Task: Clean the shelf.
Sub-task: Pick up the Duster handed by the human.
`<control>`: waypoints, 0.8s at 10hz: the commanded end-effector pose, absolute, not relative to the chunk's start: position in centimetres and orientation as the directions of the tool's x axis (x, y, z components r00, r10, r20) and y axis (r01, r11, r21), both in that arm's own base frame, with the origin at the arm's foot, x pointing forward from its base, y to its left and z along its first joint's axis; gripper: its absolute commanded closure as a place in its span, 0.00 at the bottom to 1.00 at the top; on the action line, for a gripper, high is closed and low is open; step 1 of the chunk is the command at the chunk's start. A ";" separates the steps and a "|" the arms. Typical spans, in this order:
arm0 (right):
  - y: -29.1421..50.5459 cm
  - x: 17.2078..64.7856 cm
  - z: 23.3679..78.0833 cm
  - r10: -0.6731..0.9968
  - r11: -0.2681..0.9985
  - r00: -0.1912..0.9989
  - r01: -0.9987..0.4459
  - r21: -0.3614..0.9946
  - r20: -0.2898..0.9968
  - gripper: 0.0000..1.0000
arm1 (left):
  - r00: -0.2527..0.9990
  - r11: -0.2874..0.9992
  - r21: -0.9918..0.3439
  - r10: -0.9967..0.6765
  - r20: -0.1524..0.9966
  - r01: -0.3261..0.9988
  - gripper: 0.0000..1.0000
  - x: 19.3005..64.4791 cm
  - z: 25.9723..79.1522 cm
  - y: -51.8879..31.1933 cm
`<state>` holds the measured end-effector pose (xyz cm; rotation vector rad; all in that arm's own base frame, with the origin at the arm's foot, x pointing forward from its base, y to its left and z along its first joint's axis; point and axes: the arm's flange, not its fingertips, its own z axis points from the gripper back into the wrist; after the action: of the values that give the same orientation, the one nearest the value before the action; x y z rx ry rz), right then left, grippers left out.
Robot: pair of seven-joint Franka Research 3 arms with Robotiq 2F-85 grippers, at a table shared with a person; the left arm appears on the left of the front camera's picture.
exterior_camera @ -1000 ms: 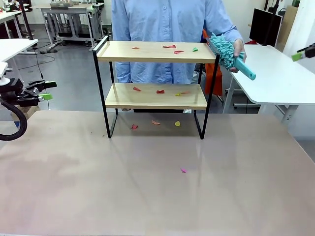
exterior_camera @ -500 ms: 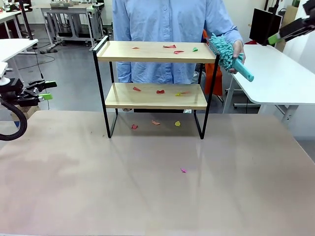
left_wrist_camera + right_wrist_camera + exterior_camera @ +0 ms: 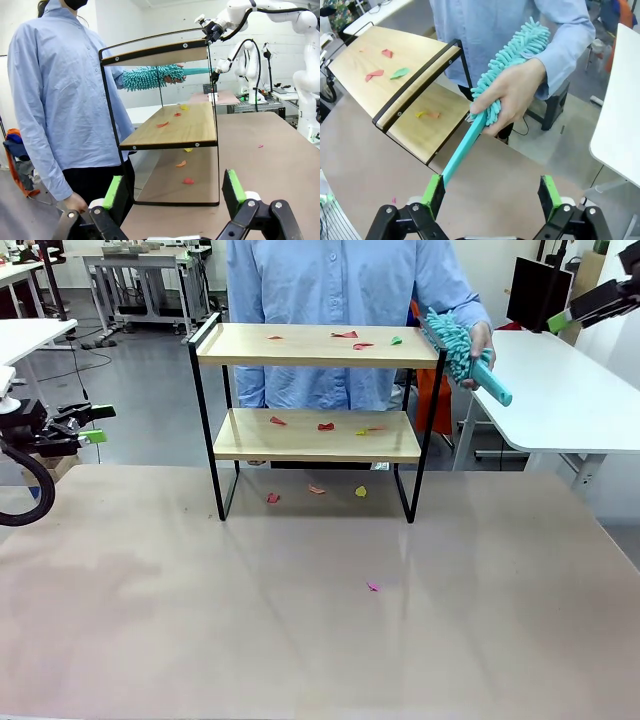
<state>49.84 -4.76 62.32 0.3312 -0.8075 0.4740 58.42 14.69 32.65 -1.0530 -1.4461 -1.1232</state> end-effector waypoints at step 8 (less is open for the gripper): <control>7.9 48.8 61.3 0.156 0.971 0.748 -0.238 0.041 0.645 0.00 | -0.148 0.186 0.136 0.053 0.988 0.973 0.00 58.4 32.8 14.7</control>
<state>48.85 7.02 61.97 0.1442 -0.6825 0.2558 58.42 14.68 32.63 -1.0531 -1.4459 -1.1232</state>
